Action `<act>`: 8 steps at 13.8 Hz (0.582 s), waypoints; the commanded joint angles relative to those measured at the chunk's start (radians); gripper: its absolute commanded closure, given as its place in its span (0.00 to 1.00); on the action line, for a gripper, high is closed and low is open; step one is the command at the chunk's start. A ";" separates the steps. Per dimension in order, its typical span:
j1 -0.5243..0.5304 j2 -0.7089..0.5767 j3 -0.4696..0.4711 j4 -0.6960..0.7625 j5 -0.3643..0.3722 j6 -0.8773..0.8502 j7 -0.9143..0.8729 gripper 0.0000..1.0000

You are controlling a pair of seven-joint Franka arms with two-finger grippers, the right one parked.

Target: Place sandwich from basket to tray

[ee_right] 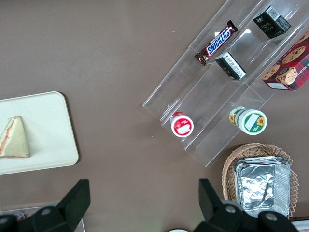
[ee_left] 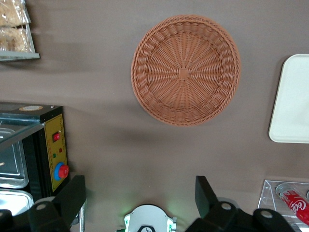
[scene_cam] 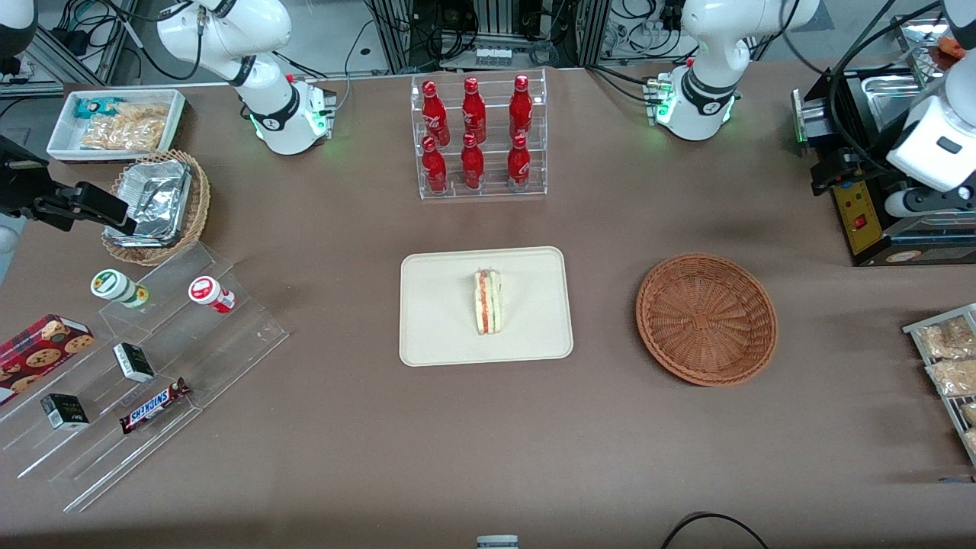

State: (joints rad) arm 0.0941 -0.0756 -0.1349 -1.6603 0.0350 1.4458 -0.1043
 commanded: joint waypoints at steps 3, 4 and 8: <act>0.006 0.050 -0.009 0.060 0.003 0.057 0.058 0.00; 0.006 0.043 -0.008 0.054 0.014 0.056 0.060 0.00; -0.011 0.028 0.015 0.051 0.043 0.045 0.066 0.00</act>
State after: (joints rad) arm 0.0939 -0.0357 -0.1266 -1.6176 0.0626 1.5041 -0.0530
